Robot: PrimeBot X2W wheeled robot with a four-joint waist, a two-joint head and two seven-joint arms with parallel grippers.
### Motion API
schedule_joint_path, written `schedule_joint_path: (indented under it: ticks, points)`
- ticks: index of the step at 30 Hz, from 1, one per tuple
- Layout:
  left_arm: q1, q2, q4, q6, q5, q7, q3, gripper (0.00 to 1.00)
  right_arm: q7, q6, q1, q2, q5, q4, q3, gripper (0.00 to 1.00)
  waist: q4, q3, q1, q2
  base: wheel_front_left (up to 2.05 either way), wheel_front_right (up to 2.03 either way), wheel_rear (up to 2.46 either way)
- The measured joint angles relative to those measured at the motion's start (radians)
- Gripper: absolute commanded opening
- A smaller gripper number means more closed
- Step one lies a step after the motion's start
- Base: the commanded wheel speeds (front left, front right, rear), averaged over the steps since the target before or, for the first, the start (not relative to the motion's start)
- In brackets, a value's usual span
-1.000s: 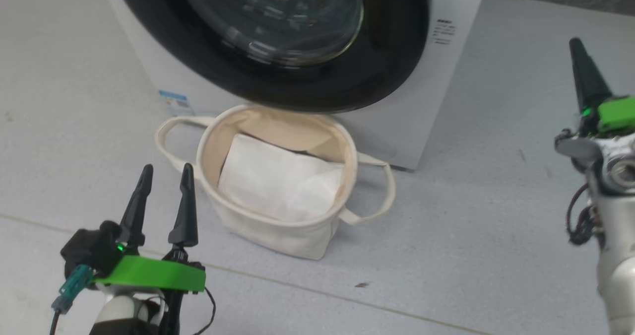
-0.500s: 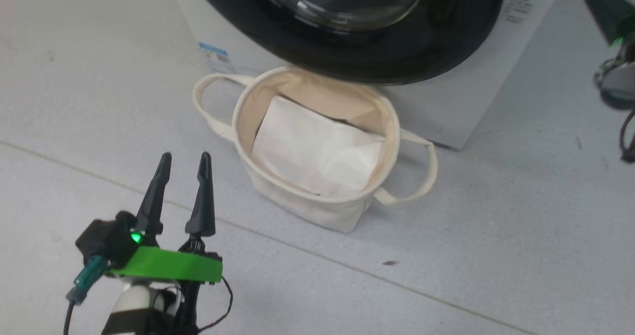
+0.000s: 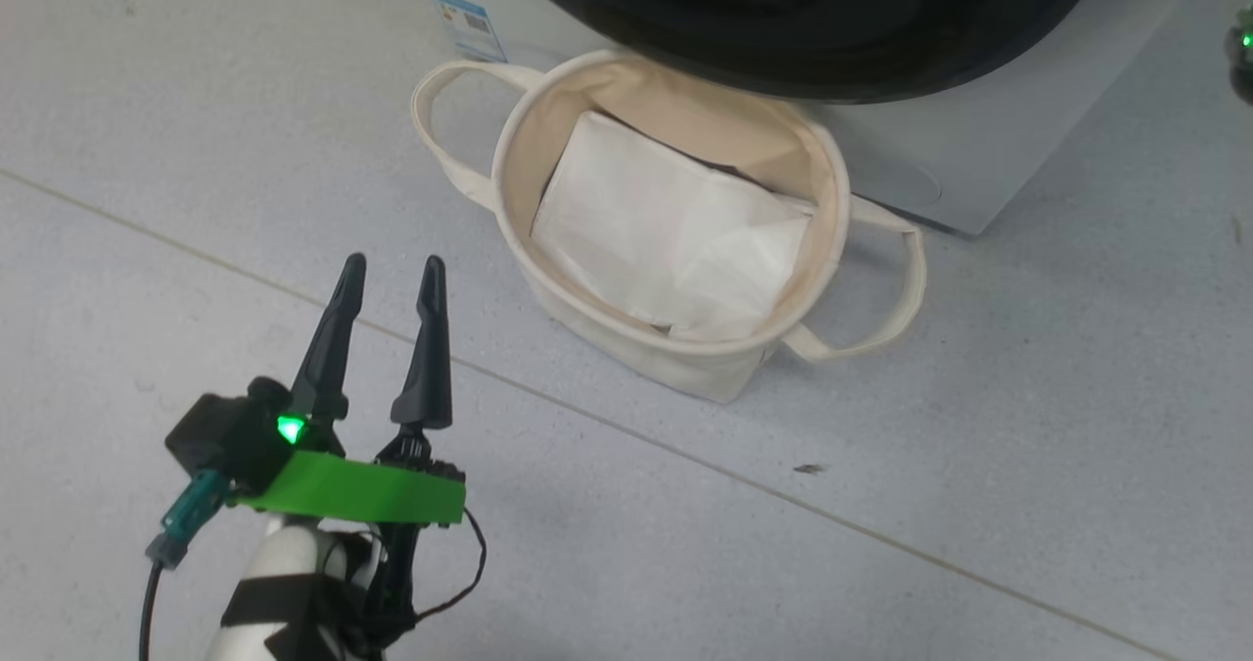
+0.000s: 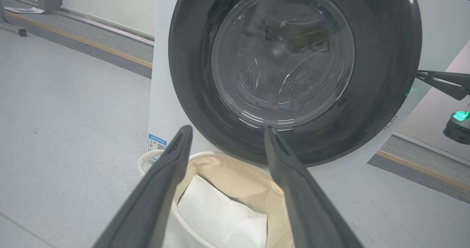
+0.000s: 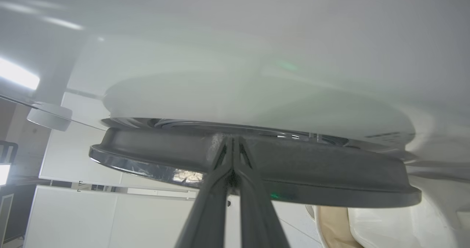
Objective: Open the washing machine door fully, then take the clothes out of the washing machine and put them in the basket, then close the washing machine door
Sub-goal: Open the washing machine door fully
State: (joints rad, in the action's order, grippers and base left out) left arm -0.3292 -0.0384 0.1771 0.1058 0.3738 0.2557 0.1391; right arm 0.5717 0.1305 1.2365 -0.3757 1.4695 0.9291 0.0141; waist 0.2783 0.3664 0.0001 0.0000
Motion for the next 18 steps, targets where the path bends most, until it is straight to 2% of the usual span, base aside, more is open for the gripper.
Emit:
schedule_joint_path:
  ticks: [10,18]
  points:
    - [-0.032,0.003,-0.019,-0.026,0.033,0.0,0.035,1.0,0.006,0.0,0.057,0.002,-0.019,0.032,0.033,0.0,0.021,0.05,0.0,0.0,0.0,0.0,0.0]
    - [-0.03,0.003,-0.009,-0.026,0.034,0.0,0.029,1.0,0.065,-0.001,0.025,0.005,-0.026,-0.009,0.062,0.0,0.021,0.015,0.0,0.0,0.0,0.0,0.0]
